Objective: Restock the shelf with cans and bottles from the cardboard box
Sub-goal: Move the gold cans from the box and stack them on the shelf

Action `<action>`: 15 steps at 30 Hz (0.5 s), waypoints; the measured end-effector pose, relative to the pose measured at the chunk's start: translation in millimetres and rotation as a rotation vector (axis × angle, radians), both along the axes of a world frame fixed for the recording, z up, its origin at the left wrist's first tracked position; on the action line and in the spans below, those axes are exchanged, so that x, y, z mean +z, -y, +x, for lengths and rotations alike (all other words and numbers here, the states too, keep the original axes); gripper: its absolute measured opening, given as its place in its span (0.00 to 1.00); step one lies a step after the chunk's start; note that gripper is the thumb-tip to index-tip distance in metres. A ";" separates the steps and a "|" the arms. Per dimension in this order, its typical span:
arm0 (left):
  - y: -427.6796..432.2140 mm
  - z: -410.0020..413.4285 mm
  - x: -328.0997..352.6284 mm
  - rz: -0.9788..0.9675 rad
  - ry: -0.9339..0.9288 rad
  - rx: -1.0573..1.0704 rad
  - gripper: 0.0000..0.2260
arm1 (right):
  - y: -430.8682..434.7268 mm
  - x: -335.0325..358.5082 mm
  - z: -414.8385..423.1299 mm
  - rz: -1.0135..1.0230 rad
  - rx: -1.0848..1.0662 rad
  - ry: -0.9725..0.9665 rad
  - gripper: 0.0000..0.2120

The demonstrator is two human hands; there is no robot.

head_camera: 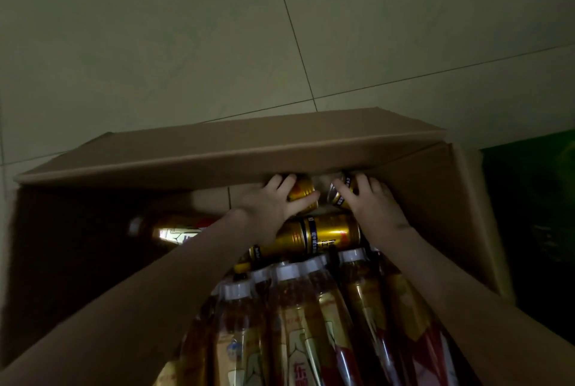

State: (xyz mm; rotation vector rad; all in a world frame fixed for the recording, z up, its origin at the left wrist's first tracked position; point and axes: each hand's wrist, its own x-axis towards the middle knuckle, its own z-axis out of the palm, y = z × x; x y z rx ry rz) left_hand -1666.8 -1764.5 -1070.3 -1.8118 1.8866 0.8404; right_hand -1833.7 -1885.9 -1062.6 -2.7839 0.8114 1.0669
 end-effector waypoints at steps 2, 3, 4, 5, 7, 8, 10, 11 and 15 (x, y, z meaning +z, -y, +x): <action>-0.8 -2.3 -0.6 -0.002 -0.085 0.120 0.40 | -1.4 -1.3 -0.1 -0.008 0.005 -0.001 0.47; 0.2 -5.5 -2.5 -0.018 -0.098 0.159 0.36 | -2.0 -1.7 -0.8 -0.015 0.005 0.004 0.48; 2.0 -9.1 -5.0 -0.035 -0.080 0.174 0.32 | -2.6 -1.3 -1.4 -0.020 0.005 0.012 0.48; 4.3 -12.9 -7.4 -0.042 -0.044 0.175 0.29 | -3.2 -0.7 -2.5 -0.021 0.004 0.019 0.49; 7.9 -19.0 -12.0 -0.036 0.027 0.161 0.31 | -4.3 0.4 -6.7 -0.011 -0.018 0.048 0.47; 9.3 -20.9 -12.1 -0.041 0.046 0.157 0.32 | -5.5 2.1 -9.2 -0.008 -0.039 0.072 0.46; 8.1 -20.6 -5.7 -0.053 0.075 0.130 0.30 | -9.6 9.7 -13.5 -0.005 -0.095 0.127 0.44; 5.0 -18.5 1.2 -0.055 0.076 0.121 0.28 | -13.3 15.8 -15.6 0.007 -0.126 0.168 0.43; -19.1 -6.1 63.7 -0.123 -0.047 0.187 0.23 | -36.1 66.0 -23.3 0.087 -0.374 0.436 0.36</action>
